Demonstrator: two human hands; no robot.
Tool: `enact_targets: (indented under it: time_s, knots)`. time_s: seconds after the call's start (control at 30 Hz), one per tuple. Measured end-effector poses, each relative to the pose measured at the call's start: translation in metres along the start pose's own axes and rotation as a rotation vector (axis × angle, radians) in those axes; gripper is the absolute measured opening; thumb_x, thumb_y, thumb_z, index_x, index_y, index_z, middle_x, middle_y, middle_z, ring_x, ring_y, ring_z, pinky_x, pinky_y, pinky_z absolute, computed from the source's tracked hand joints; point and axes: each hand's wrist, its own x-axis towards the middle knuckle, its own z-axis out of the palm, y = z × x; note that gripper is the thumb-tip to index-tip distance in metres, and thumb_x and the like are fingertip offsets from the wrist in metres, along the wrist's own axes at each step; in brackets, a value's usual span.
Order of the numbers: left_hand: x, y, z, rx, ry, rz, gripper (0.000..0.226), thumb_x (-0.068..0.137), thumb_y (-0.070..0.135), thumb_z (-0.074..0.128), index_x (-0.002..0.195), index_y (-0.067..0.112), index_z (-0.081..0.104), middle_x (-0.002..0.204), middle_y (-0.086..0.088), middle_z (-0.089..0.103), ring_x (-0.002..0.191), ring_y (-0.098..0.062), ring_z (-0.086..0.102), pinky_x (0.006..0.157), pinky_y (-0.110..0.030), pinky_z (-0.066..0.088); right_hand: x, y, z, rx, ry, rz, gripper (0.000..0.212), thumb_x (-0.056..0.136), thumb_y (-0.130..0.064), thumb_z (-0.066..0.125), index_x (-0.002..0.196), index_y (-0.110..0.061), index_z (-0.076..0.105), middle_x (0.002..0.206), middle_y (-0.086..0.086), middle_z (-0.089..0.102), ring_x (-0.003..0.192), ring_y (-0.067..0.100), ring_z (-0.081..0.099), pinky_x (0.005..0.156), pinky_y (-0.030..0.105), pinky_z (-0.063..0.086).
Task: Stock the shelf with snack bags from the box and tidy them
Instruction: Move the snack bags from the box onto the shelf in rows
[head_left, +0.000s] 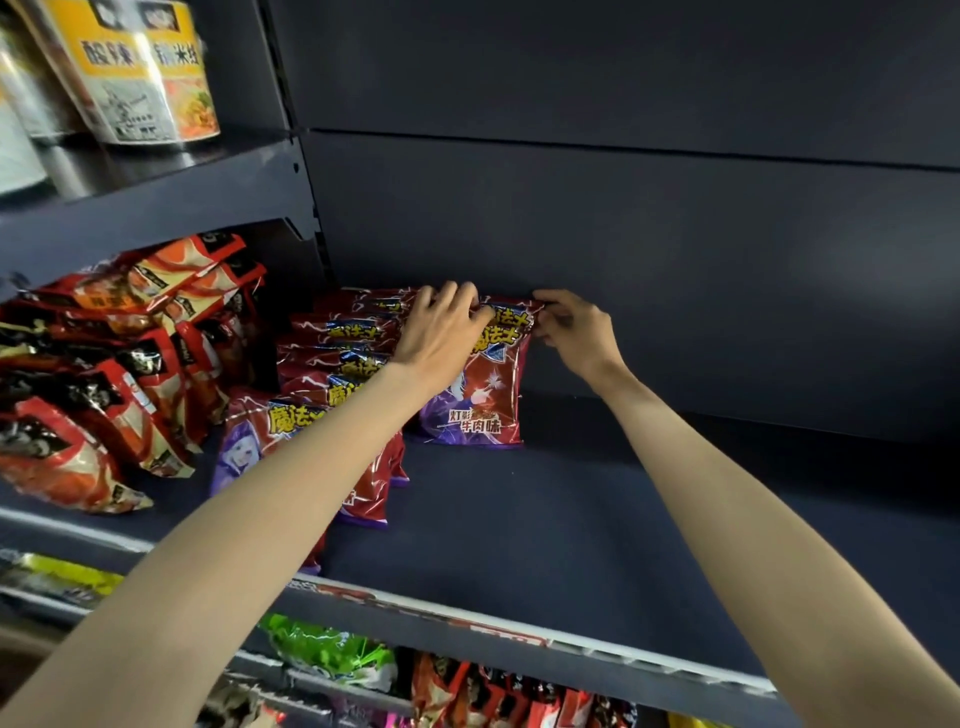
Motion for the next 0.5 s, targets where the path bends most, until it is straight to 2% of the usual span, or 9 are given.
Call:
enact_targets:
  time_s: [0.1, 0.17, 0.27, 0.3, 0.37, 0.43, 0.5]
  knots:
    - [-0.005, 0.004, 0.0, -0.037, 0.015, -0.026, 0.054, 0.083, 0.007, 0.058, 0.134, 0.016, 0.043, 0.13, -0.008, 0.044, 0.119, -0.027, 0.042, 0.098, -0.041, 0.031, -0.011, -0.001, -0.003, -0.117, 0.033, -0.08, 0.036, 0.093, -0.01, 0.054, 0.128, -0.014, 0.055, 0.111, 0.005, 0.063, 0.099, 0.017, 0.064, 0.089, 0.028, 0.051]
    - [-0.012, 0.003, -0.003, -0.123, 0.077, -0.032, 0.044, 0.086, 0.018, 0.058, 0.128, 0.016, 0.049, 0.124, -0.007, 0.053, 0.115, -0.027, 0.047, 0.096, -0.041, 0.035, -0.024, -0.004, -0.005, -0.196, 0.113, -0.211, 0.037, 0.091, -0.009, 0.056, 0.127, -0.013, 0.056, 0.118, 0.009, 0.059, 0.103, 0.022, 0.061, 0.089, 0.034, 0.051]
    - [-0.034, 0.001, -0.021, -0.294, 0.398, -0.042, 0.021, 0.087, 0.027, 0.053, 0.101, 0.019, 0.066, 0.083, -0.001, 0.069, 0.08, -0.021, 0.062, 0.077, -0.033, 0.045, -0.051, -0.018, -0.004, -0.333, 0.237, -0.44, 0.033, 0.088, -0.012, 0.057, 0.121, -0.013, 0.059, 0.113, 0.008, 0.061, 0.103, 0.029, 0.056, 0.086, 0.042, 0.047]
    - [-0.045, 0.0, -0.031, -0.351, 0.504, -0.061, 0.017, 0.087, 0.027, 0.053, 0.091, 0.02, 0.068, 0.069, 0.003, 0.067, 0.067, -0.017, 0.061, 0.07, -0.029, 0.045, -0.062, -0.027, -0.004, -0.365, 0.272, -0.492, 0.03, 0.088, -0.017, 0.056, 0.117, -0.014, 0.061, 0.11, 0.006, 0.063, 0.101, 0.028, 0.055, 0.086, 0.041, 0.044]
    - [-0.074, -0.002, -0.054, -0.467, 0.592, -0.13, 0.019, 0.089, 0.028, 0.053, 0.082, 0.022, 0.07, 0.058, 0.009, 0.063, 0.052, -0.01, 0.058, 0.056, -0.022, 0.042, -0.086, -0.046, -0.001, -0.387, 0.338, -0.593, 0.023, 0.089, -0.025, 0.054, 0.107, -0.013, 0.064, 0.101, 0.002, 0.066, 0.094, 0.023, 0.056, 0.082, 0.034, 0.041]
    - [-0.109, -0.004, -0.076, -0.585, 0.544, -0.223, 0.024, 0.09, 0.032, 0.05, 0.083, 0.022, 0.07, 0.058, 0.011, 0.064, 0.049, -0.004, 0.058, 0.048, -0.021, 0.042, -0.113, -0.065, 0.007, -0.322, 0.368, -0.688, 0.018, 0.09, -0.024, 0.056, 0.098, -0.011, 0.066, 0.089, -0.001, 0.067, 0.08, 0.016, 0.058, 0.071, 0.026, 0.042]
    - [-0.149, -0.013, -0.092, -0.707, 0.349, -0.31, 0.028, 0.088, 0.041, 0.046, 0.087, 0.025, 0.069, 0.063, 0.012, 0.066, 0.052, -0.001, 0.06, 0.051, -0.025, 0.048, -0.14, -0.082, 0.022, -0.217, 0.296, -0.745, 0.014, 0.09, -0.022, 0.057, 0.094, -0.012, 0.066, 0.079, -0.005, 0.066, 0.066, 0.009, 0.056, 0.058, 0.025, 0.045]
